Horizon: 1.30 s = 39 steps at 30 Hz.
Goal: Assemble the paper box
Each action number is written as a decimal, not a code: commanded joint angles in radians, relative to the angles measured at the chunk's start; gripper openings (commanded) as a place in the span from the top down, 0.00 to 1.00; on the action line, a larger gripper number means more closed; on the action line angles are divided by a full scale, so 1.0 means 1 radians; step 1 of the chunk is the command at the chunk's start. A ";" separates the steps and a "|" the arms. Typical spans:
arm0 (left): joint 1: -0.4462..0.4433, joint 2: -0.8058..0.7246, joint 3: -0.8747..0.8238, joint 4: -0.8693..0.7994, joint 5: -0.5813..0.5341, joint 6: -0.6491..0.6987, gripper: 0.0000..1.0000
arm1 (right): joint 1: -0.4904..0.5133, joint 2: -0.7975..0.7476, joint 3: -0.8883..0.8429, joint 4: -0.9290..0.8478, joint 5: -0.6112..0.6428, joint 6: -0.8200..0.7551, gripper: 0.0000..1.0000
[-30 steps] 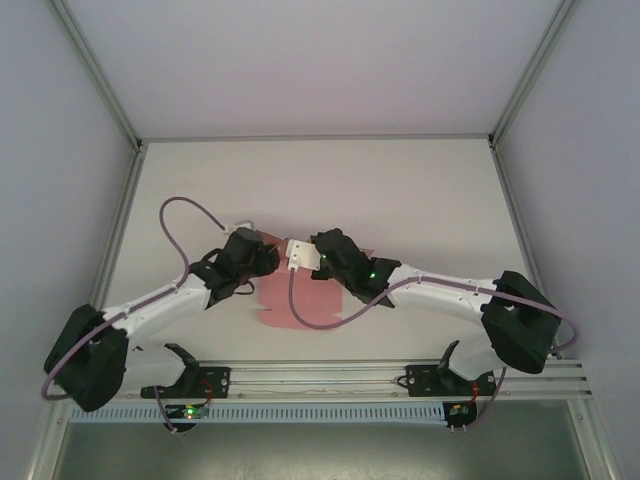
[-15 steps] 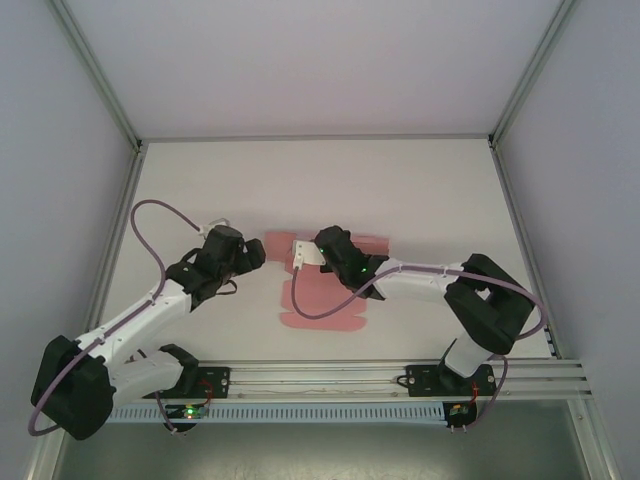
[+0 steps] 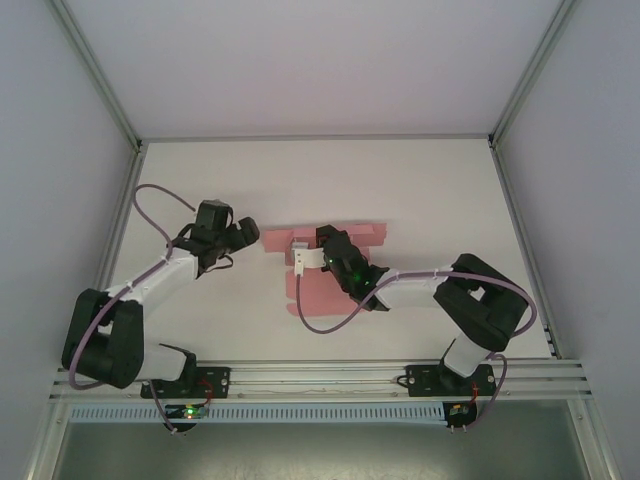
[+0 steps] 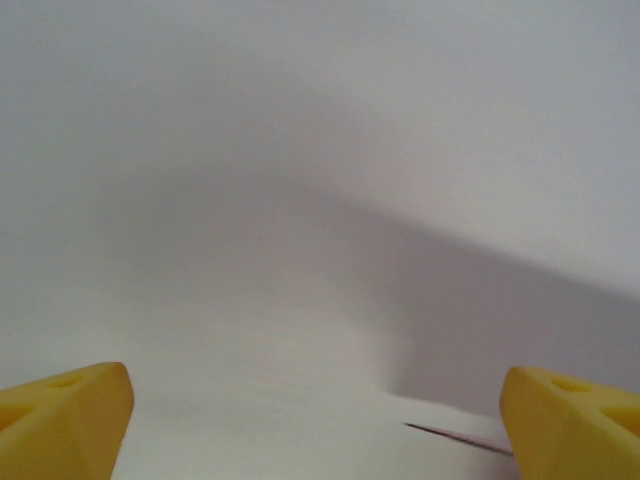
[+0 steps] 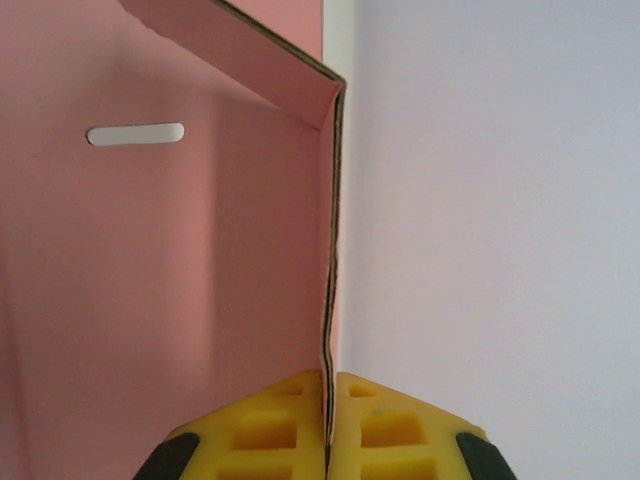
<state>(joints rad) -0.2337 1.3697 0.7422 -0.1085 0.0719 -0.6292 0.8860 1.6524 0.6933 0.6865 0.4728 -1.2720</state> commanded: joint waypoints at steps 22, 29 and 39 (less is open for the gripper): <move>-0.034 0.166 0.172 -0.018 0.579 0.542 0.40 | -0.036 0.029 -0.013 -0.045 -0.075 0.054 1.00; -0.038 0.182 0.193 -0.127 0.480 0.590 0.44 | -0.040 0.003 -0.019 -0.054 -0.097 0.071 1.00; -0.059 0.254 0.359 -0.355 0.530 0.788 0.51 | -0.041 -0.019 -0.016 -0.081 -0.103 0.076 1.00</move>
<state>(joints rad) -0.2825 1.6188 1.0512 -0.3264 0.5716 0.0391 0.8528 1.6619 0.6701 0.6533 0.3901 -1.2255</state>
